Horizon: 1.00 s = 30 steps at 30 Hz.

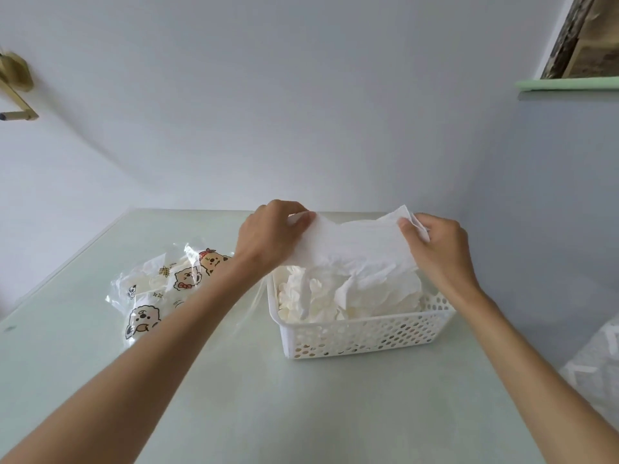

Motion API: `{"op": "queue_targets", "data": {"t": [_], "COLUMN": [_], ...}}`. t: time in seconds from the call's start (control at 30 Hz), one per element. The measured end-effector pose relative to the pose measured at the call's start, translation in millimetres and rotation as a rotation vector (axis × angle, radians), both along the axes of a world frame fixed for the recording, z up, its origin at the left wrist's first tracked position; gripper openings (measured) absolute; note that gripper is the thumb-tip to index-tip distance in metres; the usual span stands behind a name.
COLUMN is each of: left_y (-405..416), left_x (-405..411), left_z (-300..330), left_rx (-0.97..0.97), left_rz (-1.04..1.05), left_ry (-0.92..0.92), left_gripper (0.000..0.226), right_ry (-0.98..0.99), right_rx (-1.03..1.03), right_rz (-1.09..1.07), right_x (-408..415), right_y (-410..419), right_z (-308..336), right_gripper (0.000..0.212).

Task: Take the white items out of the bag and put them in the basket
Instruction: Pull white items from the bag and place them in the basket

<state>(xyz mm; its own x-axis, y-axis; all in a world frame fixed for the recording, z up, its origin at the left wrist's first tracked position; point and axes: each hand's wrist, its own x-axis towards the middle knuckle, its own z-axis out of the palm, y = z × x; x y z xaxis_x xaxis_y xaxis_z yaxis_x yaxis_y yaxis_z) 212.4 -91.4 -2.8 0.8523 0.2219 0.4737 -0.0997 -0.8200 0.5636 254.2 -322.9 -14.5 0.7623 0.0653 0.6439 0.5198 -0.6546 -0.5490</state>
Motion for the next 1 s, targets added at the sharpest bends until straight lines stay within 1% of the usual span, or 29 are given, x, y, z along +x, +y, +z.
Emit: {"op": "queue_targets", "data": {"t": [0.07,0.13,0.17,0.23,0.33,0.43,0.5,0.53,0.6,0.63,0.67,0.7,0.73,0.77,0.8,0.83,0.87,0.93,0.97,1.0], "left_y": [-2.2,-5.5,-6.3,-7.6,-11.9,-16.1,-18.7,-20.1,-22.9,-24.1,-24.8,-26.7,-29.2,-33.6,-39.8,-46.4,-51.9,-52.1,-47.0,-39.4], "left_x": [11.7,21.0,24.9,31.4,36.3,40.9,41.7,42.4,40.9,39.0,35.9,31.6,26.7,22.1,17.9,15.7,13.1,12.8,14.2,15.7], "left_z": [-13.5,-27.0,-30.7,-35.9,-35.6,-35.4,-36.0,-35.4,-32.1,-28.3,-23.5,-16.5,-11.4,-7.8,-7.0,-9.6,-15.6,-32.3,-39.9,-46.3], "left_rx": [0.097,0.205,0.276,0.403,0.556,0.684,0.774,0.805,0.812,0.762,0.659,0.531,0.409,0.314,0.277,0.314,0.408,0.604,0.658,0.683], "left_rz": [0.006,-0.001,-0.012,-0.045,-0.073,-0.049,-0.031,-0.035,-0.074,-0.102,-0.125,-0.141,-0.161,-0.190,-0.228,-0.266,-0.297,-0.322,-0.320,-0.307], "left_ry": [0.119,0.193,0.208,0.219,0.240,0.227,0.162,0.116,0.054,0.044,0.051,0.057,0.057,0.068,0.112,0.194,0.305,0.534,0.624,0.698], "left_gripper": [0.026,0.029,0.030,0.031,0.032,0.028,0.024,0.025,0.030,0.030,0.029,0.026,0.025,0.026,0.029,0.034,0.043,0.062,0.069,0.075], "right_ry": [0.117,0.225,0.232,0.191,0.088,0.071,0.056,0.036,0.024,0.054,0.120,0.184,0.205,0.179,0.159,0.180,0.266,0.538,0.647,0.732], "right_rx": [-0.132,-0.300,-0.400,-0.573,-0.762,-0.845,-0.830,-0.812,-0.762,-0.688,-0.563,-0.396,-0.225,-0.122,-0.130,-0.225,-0.377,-0.760,-0.878,-0.923], "right_rz": [-0.062,-0.126,-0.166,-0.218,-0.265,-0.279,-0.273,-0.259,-0.211,-0.188,-0.158,-0.112,-0.053,0.003,0.053,0.110,0.164,0.206,0.201,0.206], "right_x": [11.3,21.1,24.9,30.1,34.5,38.4,37.3,37.3,36.7,36.0,33.4,28.8,23.4,17.3,10.8,6.6,3.5,8.4,12.8,16.6], "right_y": [-5.5,-8.6,-9.3,-10.6,-11.5,-13.9,-13.2,-12.9,-12.5,-13.6,-15.1,-16.0,-14.5,-9.4,-1.9,6.3,13.9,20.8,18.3,13.4], "right_z": [-12.6,-21.9,-24.0,-27.7,-30.4,-35.9,-40.7,-41.6,-37.9,-32.9,-26.4,-19.4,-15.3,-12.7,-12.4,-15.0,-20.3,-32.3,-36.1,-37.2], "right_gripper": [0.046,0.034,0.030,0.030,0.031,0.026,0.023,0.023,0.024,0.025,0.025,0.024,0.020,0.017,0.017,0.022,0.031,0.048,0.052,0.054]}}
